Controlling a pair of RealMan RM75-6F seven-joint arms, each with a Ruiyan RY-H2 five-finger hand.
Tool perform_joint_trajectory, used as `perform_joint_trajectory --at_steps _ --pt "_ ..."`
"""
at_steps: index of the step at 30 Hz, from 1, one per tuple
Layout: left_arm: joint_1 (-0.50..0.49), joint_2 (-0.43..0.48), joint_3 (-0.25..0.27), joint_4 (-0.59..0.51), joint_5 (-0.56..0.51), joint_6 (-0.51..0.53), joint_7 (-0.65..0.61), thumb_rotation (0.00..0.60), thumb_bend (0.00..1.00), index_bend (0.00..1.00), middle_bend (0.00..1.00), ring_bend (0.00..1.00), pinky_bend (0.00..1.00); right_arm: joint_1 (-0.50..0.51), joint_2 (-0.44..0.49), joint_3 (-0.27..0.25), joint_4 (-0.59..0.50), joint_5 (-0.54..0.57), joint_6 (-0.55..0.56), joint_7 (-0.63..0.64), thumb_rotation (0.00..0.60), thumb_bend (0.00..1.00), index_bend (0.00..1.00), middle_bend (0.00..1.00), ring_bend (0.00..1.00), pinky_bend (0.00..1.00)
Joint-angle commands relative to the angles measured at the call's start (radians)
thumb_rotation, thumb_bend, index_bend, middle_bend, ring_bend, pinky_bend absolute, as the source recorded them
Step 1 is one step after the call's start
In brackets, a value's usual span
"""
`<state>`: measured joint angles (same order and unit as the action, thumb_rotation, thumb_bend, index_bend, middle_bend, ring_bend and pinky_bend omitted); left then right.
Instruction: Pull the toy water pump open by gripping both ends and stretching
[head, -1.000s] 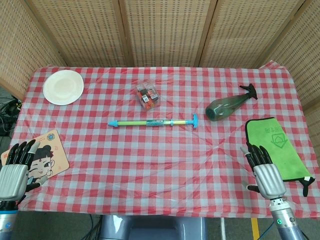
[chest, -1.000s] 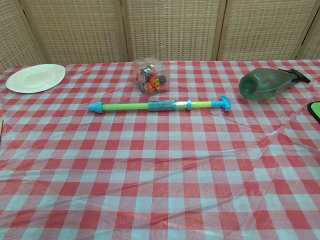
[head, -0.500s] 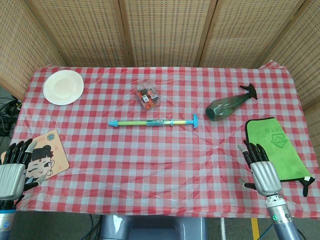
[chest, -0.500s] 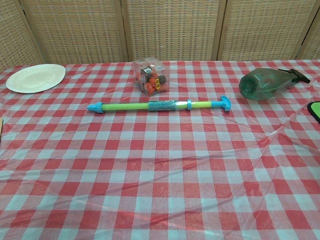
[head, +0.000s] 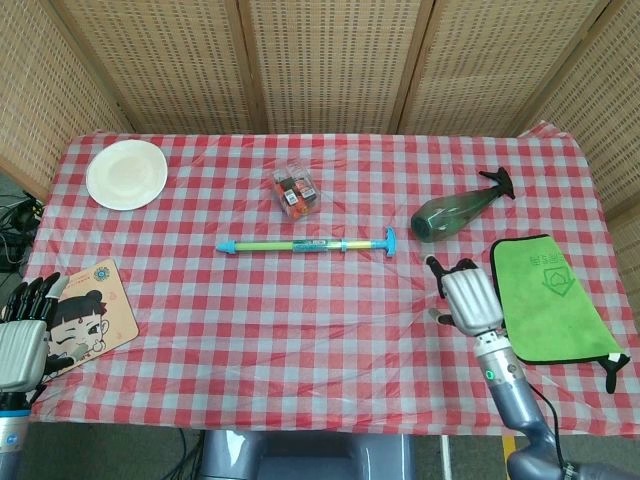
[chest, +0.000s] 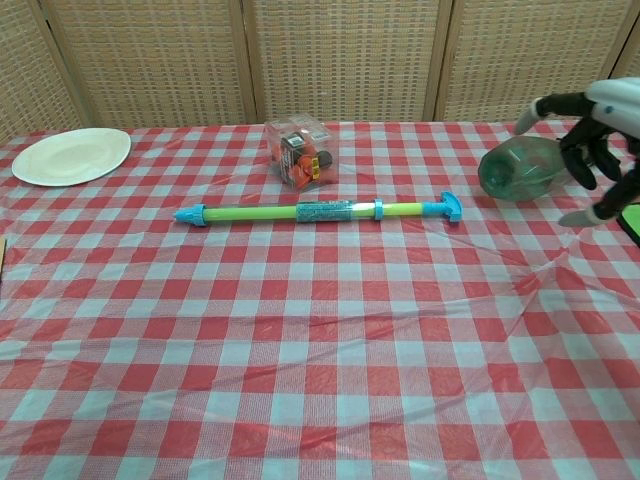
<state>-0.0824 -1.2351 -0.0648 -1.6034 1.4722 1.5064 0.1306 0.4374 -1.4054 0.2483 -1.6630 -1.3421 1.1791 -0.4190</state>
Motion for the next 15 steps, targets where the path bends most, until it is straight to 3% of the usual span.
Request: perform_joint_trajectory --at_steps 1,6,10,15 --pt "-0.001 0.001 -0.005 0.005 -0.005 0.000 -0.006 0.600 0.12 0.00 0.00 0.00 0.00 0.096 -0.078 0.058 0.027 0.108 -0.086 -0.096 0.600 0.21 0.33 0.94 0.90 0.61" --pt "-0.011 0.006 -0.021 0.012 -0.032 -0.020 -0.037 0.600 0.12 0.00 0.00 0.00 0.00 0.216 -0.171 0.106 0.120 0.257 -0.176 -0.188 0.600 0.24 0.39 1.00 1.00 0.74" --pt "-0.021 0.005 -0.035 0.032 -0.073 -0.050 -0.051 0.600 0.12 0.00 0.00 0.00 0.00 0.332 -0.259 0.141 0.243 0.388 -0.259 -0.245 0.600 0.30 0.41 1.00 1.00 0.77" --pt "-0.026 0.004 -0.043 0.044 -0.092 -0.060 -0.058 0.600 0.12 0.00 0.00 0.00 0.00 0.415 -0.321 0.154 0.356 0.465 -0.297 -0.267 0.600 0.39 0.41 1.00 1.00 0.78"
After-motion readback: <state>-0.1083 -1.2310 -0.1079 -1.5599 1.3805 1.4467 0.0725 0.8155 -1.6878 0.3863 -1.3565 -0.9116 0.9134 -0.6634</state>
